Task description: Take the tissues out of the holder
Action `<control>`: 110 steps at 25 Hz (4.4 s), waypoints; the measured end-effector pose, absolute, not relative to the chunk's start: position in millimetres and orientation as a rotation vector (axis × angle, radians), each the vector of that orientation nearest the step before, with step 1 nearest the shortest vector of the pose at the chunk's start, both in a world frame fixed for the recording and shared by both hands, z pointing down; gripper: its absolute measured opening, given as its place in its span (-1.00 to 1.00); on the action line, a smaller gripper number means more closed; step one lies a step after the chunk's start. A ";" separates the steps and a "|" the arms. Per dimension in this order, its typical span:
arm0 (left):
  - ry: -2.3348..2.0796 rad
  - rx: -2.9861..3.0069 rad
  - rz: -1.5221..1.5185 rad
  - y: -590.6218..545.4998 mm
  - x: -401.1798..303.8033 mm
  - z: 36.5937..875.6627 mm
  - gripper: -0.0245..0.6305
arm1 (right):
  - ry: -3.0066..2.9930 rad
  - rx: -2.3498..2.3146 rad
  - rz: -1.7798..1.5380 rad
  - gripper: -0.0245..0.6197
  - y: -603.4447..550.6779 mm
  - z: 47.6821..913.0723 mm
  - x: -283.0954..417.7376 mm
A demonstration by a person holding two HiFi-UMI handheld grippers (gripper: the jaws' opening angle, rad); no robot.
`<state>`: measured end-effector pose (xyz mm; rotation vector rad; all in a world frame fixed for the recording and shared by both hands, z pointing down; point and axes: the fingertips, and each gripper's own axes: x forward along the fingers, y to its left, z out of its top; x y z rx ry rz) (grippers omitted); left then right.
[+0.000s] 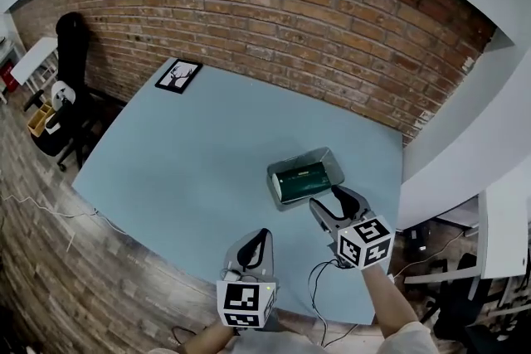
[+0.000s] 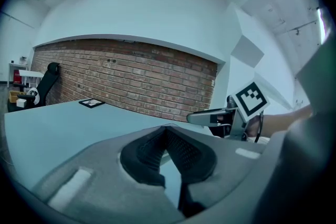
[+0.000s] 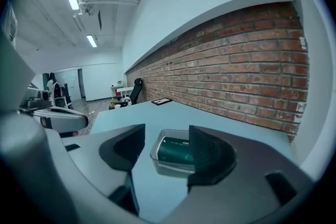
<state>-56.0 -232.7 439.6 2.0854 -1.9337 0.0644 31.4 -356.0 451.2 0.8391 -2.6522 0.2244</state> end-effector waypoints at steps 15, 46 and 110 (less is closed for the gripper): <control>-1.984 2.013 0.110 -271.2 -84.4 464.4 -0.90 | -2.505 0.388 -0.012 0.39 -413.3 496.5 -20.0; -2.029 1.862 0.106 -295.7 -101.7 509.4 -0.90 | -1.953 -0.432 -0.284 0.40 -414.3 597.6 -46.3; -1.999 1.923 0.076 -276.5 -97.7 483.1 -0.90 | -1.852 -0.385 -0.473 0.22 -399.7 547.0 -40.6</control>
